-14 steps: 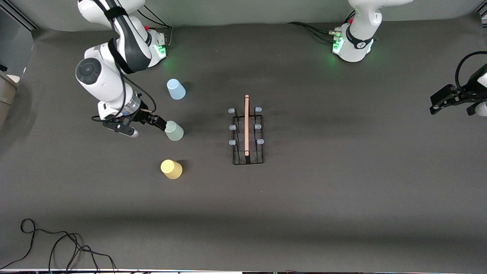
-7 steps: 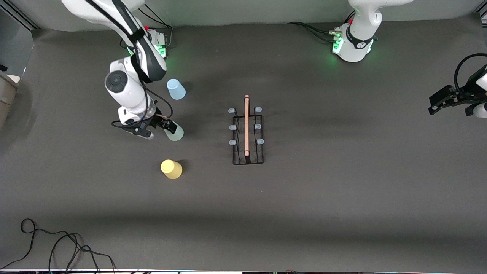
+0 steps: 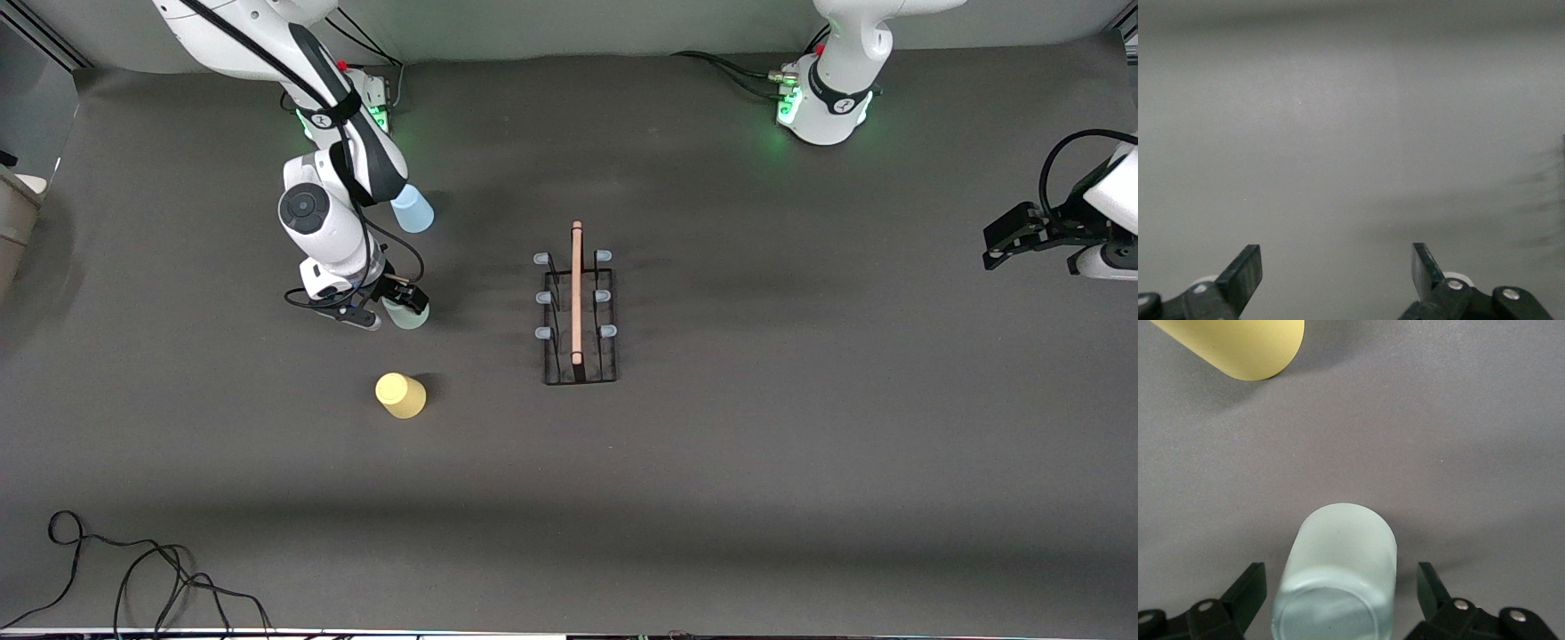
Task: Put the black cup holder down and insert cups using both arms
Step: 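Lift and carry the green cup over the rack pegs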
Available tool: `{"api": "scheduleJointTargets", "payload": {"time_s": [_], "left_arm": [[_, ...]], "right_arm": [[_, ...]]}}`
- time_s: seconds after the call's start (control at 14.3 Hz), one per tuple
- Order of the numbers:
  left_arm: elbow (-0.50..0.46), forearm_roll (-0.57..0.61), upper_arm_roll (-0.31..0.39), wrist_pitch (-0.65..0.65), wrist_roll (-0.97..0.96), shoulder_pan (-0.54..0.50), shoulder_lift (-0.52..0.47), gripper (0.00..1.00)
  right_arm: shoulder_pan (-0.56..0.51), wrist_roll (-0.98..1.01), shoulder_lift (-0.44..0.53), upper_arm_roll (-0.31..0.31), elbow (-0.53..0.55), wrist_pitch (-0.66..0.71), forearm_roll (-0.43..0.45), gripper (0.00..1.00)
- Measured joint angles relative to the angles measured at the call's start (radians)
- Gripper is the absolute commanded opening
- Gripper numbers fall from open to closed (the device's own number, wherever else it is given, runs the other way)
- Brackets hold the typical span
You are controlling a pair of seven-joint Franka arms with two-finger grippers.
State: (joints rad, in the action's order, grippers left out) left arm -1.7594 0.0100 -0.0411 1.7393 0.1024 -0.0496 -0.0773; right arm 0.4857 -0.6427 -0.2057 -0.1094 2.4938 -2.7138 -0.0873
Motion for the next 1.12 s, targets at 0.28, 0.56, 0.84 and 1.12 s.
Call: {"api": "scheduleJointTargets", "payload": {"time_s": [0.28, 0.56, 0.84, 1.12], "left_arm": [[0.0, 0.0, -0.001, -0.011, 0.0, 0.001, 0.0, 1.0], [0.0, 0.0, 0.0, -0.014, 0.0, 0.001, 0.0, 1.0], [0.0, 0.0, 0.0, -0.014, 0.0, 0.001, 0.001, 1.0], [0.0, 0.0, 0.0, -0.012, 0.0, 0.001, 0.005, 1.0]], "right_arm": [[0.0, 0.0, 0.004, 0.0, -0.004, 0.0, 0.0, 0.04], [0.001, -0.006, 0.042, 0.0, -0.038, 0.066, 0.0, 0.0], [0.003, -0.102, 0.17, 0.001, -0.154, 0.338, 0.0, 0.0], [0.112, -0.319, 0.194, 0.016, -0.283, 0.453, -0.001, 0.0]]}}
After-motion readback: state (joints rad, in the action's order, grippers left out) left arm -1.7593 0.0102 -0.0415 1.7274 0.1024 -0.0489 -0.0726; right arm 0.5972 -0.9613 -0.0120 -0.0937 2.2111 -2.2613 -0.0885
